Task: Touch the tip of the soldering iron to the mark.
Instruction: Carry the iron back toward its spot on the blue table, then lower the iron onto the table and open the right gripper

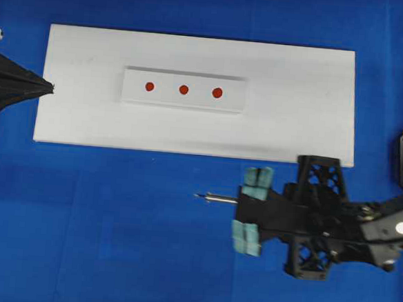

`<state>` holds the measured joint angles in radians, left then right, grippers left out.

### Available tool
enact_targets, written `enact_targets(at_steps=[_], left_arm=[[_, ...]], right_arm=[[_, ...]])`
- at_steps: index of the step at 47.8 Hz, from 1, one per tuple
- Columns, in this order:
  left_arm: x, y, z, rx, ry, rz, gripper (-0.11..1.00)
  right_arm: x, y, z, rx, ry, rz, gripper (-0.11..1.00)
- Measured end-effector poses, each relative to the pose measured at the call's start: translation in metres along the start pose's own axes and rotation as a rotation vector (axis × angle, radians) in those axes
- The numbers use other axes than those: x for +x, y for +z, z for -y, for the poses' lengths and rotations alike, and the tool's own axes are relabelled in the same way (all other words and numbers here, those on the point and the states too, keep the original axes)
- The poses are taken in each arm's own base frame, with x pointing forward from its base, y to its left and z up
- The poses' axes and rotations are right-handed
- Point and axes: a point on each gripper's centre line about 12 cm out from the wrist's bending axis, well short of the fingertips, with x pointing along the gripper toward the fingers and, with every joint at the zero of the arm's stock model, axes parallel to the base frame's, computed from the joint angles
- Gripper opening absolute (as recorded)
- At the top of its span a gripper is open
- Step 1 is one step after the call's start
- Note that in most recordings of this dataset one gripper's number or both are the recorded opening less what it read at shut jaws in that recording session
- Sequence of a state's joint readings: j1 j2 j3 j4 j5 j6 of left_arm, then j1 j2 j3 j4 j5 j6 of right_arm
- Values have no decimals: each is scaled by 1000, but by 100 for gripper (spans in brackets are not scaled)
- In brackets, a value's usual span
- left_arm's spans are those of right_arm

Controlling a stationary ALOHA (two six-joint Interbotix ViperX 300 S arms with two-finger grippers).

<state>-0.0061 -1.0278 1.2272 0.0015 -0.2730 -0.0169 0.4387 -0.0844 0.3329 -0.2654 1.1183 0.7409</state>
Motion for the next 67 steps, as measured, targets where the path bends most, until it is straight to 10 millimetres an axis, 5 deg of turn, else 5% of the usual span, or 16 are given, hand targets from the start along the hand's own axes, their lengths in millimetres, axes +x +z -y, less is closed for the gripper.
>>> enact_targets(at_steps=[30,49,67], left_arm=[[-1,4,11,-4,-61,30,0],[-1,4,12,-6,-66,31,0],[-1,4,12,-4,-67,31,0]], right_arm=[[29,94,-21,-53,26,81,6],[40,95,-25,-44,36,70,6],[99,83,-36,-67,96,105,6]])
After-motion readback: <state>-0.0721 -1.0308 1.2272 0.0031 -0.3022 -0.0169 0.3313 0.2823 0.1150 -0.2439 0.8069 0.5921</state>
